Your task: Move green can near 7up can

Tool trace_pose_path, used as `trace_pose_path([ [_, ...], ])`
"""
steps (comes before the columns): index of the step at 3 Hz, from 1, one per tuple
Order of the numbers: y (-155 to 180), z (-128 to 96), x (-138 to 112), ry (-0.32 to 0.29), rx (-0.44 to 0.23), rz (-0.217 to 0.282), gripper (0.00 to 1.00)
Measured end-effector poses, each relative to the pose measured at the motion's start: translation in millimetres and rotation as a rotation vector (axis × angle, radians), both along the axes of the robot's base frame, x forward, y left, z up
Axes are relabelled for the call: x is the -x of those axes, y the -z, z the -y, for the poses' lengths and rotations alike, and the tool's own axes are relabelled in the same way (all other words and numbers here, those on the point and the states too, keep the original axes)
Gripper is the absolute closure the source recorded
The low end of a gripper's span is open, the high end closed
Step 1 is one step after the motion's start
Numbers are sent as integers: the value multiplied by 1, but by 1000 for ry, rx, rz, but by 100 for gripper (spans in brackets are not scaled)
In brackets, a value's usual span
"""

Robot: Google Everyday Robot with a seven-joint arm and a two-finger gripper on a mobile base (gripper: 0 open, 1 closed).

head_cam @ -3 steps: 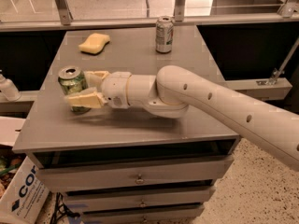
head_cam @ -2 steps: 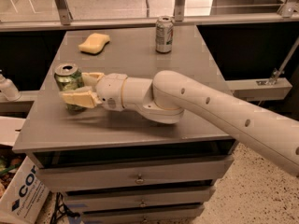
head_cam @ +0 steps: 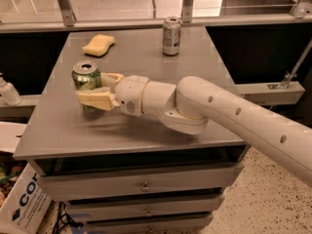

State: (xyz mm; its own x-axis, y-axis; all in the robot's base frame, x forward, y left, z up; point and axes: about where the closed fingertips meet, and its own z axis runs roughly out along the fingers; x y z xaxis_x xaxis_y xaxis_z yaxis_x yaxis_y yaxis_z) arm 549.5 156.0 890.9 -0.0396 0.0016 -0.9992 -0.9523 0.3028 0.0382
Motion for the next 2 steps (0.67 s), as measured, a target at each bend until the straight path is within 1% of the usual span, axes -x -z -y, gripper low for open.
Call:
trace_pose_path([
  [1,-4,23,-3,30,9,2,100],
  [2,5,83,-3,90,100,-21,100],
])
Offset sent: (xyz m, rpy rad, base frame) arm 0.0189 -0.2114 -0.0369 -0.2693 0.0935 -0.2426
